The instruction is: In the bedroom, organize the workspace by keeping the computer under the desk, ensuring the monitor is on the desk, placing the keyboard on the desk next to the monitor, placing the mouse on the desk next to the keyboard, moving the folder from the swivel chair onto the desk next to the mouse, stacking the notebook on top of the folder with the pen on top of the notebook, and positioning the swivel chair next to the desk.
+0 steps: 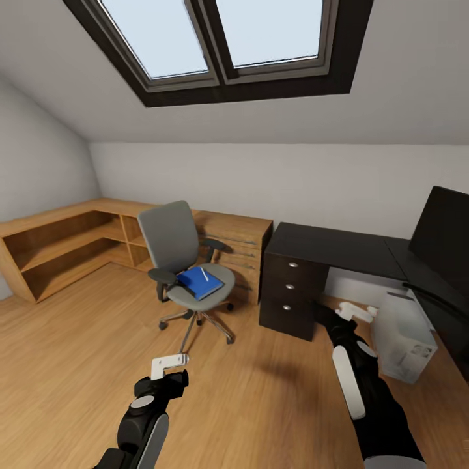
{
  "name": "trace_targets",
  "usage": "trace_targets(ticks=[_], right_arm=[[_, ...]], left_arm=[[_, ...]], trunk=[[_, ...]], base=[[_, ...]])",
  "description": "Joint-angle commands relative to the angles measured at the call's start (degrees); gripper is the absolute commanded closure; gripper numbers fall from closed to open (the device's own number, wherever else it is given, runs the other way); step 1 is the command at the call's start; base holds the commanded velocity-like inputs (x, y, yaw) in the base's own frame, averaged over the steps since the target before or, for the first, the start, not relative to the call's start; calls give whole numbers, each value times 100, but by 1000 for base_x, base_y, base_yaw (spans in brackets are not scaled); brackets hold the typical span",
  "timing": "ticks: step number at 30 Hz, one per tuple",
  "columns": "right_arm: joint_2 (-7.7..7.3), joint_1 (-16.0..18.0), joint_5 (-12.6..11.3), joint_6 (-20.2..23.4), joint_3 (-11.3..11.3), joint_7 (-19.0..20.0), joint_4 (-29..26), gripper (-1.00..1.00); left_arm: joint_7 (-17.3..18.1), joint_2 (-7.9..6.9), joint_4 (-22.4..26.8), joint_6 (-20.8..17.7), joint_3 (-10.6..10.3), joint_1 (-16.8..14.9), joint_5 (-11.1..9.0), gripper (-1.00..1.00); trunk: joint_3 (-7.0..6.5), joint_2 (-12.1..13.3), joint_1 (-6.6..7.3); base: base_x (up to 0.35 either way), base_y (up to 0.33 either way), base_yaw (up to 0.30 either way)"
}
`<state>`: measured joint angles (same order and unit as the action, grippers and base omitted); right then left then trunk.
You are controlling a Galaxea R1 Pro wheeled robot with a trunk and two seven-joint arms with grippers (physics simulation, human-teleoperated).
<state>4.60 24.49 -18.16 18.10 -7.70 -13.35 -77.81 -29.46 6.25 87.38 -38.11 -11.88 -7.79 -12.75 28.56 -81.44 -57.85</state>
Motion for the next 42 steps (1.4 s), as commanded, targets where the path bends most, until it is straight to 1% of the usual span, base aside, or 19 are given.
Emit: trace_targets(ticks=[1, 5, 12, 33, 37, 39, 42], right_arm=[[2, -12, -44, 55, -3, -28, -58, -100], [-1, -64, -19, 126, -3, -25, -197, -100], [-3, -115, -13, 161, 1, 2, -264, -100], [26, -172, -46, 122, 53, -17, -237, -100], [37, -172, -47, 117, 65, -18, -235, -100], [124, -173, -52, 114, 132, -32, -242, -100], [186, -173, -47, 114, 208, -57, -242, -100]], left_arm=[[-51, -1, 7, -12, -6, -4, -61, -100], [-41, 4, 7, -12, -12, -4, -56, -100], [-51, 7, 7, -12, -93, -4, -53, -100], [-59, 7, 7, -12, -123, -4, -52, -100], [-58, 6, 7, -12, -122, -4, -52, -100], [-47, 0, 7, -12, -121, -4, -57, -100], [-43, -3, 3, -12, -118, -4, -59, -100]], trunk=[[4, -4, 0], [-5, -4, 0], [-140, 277, 154], [-519, 1119, 615], [-519, 1119, 615], [-519, 1119, 615], [-519, 1119, 615]], base=[[-3, 4, -252], [-2, 2, -252], [0, 1, -191], [0, 0, -15], [0, 0, 0], [0, 0, 0], [-8, 0, 0]])
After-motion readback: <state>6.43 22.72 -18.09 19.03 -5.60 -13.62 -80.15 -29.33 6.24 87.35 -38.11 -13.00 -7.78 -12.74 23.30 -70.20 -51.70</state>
